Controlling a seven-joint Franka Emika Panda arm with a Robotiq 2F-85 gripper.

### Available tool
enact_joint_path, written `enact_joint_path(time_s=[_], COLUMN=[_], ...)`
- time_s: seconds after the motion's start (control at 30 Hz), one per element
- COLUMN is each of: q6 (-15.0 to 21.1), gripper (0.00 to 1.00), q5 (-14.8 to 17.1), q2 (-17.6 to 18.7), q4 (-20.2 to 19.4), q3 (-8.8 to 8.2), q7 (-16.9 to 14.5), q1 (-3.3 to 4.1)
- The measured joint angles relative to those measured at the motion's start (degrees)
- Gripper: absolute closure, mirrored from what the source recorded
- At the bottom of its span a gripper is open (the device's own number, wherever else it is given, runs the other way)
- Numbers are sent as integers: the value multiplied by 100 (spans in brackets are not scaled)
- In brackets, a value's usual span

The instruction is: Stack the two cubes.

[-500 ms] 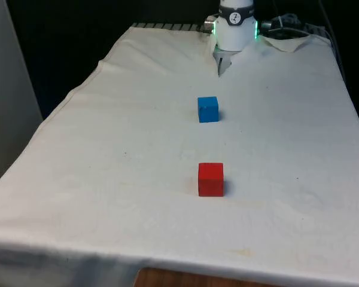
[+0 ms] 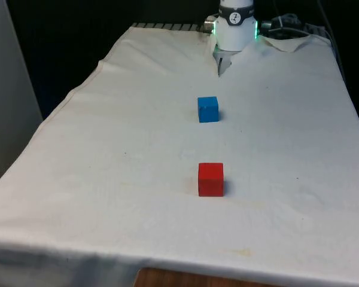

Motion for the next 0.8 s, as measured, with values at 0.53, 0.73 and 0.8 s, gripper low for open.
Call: enact_joint_path(time_s=[0.53,0.73,0.8], q6=[0,0,0], gripper=[0,0,0], q5=[0,0,6], q2=[670,922,1003], q4=[848,1163,1272], q3=[-115,-183,-212], q7=[-40,-63,-74], q1=[-17,-23,-23])
